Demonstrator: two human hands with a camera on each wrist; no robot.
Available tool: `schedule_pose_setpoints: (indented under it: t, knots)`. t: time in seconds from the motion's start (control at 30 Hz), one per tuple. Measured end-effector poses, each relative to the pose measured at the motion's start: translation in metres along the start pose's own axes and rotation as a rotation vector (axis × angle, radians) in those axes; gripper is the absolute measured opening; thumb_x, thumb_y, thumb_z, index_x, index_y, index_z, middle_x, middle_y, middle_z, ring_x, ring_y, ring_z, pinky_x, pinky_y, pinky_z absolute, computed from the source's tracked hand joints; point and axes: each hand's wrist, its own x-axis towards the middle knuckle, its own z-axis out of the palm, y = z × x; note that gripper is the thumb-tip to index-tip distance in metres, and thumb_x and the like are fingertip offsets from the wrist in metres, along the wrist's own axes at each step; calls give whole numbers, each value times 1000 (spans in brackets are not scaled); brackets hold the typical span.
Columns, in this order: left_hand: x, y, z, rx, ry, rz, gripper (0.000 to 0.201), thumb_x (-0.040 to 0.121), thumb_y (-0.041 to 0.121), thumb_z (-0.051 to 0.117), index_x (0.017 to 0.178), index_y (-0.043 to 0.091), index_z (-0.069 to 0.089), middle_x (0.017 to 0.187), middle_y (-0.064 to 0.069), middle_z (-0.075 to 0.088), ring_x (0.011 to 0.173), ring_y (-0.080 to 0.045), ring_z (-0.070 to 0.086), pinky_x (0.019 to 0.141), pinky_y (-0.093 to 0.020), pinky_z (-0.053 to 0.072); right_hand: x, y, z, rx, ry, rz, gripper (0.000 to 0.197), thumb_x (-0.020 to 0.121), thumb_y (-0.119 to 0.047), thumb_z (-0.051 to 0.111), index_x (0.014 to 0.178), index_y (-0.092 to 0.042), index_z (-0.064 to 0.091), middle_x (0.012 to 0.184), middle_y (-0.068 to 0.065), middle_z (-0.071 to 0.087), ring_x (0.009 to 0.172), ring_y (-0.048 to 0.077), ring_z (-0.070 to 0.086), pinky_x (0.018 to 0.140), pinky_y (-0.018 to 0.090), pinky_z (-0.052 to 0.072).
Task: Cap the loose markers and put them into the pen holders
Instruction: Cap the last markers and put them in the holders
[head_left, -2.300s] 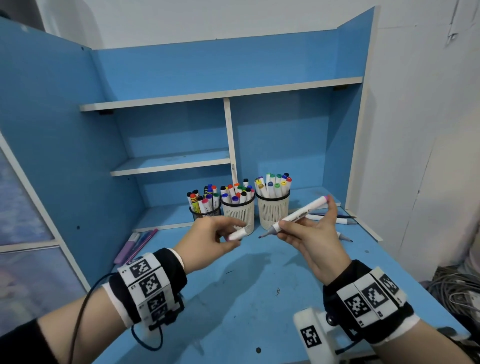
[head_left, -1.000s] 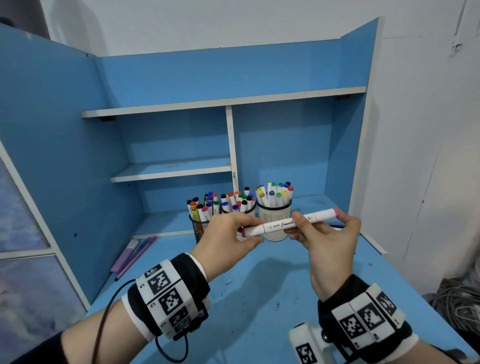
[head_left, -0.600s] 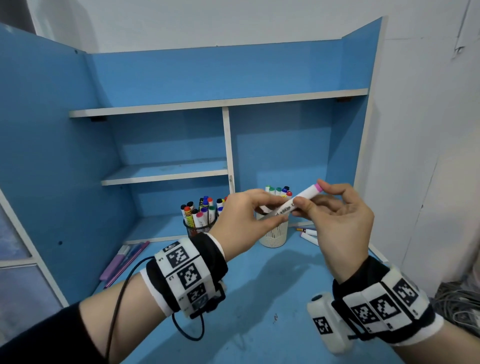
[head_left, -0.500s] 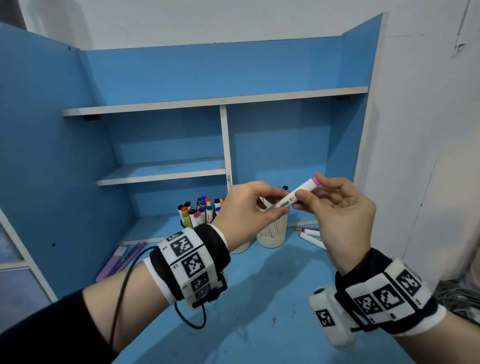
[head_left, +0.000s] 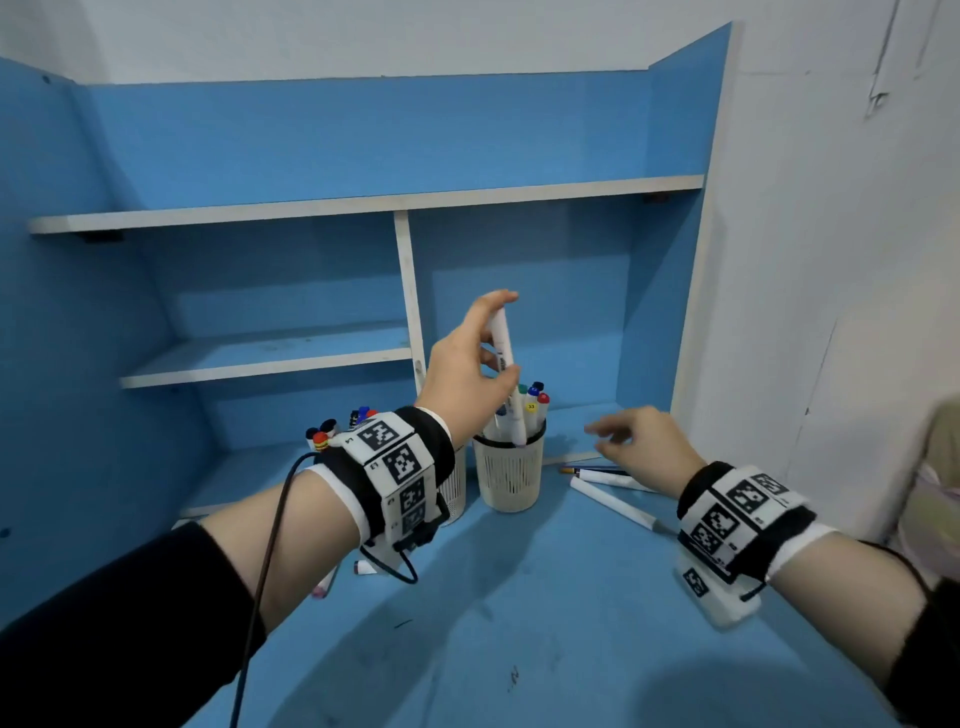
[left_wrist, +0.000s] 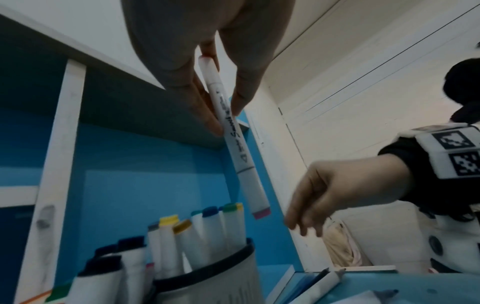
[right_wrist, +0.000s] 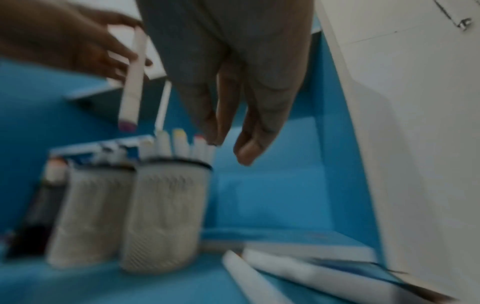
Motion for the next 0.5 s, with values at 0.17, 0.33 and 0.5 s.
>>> schedule_pose_setpoints:
  t: [0.17, 0.33, 0.5]
  knots:
    - [15, -24, 8, 42, 57, -28, 61, 79, -2, 66, 127, 32, 48, 93, -3, 54, 84, -17, 60, 73, -18, 54, 18, 45, 8, -432, -320, 99, 32, 86, -3, 53, 114, -12, 67, 116, 5, 66, 107, 21, 59, 80, 18, 39]
    - [20, -48, 15, 112, 20, -93, 56, 79, -5, 67, 127, 22, 58, 106, -4, 56, 89, -16, 60, 79, -17, 52, 21, 68, 8, -542, -418, 155, 36, 84, -3, 51, 114, -17, 66, 110, 3, 66, 107, 22, 59, 88, 24, 46]
    - [19, -63, 19, 264, -47, -130, 45, 81, 5, 69, 123, 18, 61, 113, -3, 64, 91, -12, 61, 89, -21, 48, 24, 73, 7, -576, -431, 202, 35, 85, -3, 53, 117, -13, 64, 123, 6, 62, 113, 21, 58, 93, 22, 45]
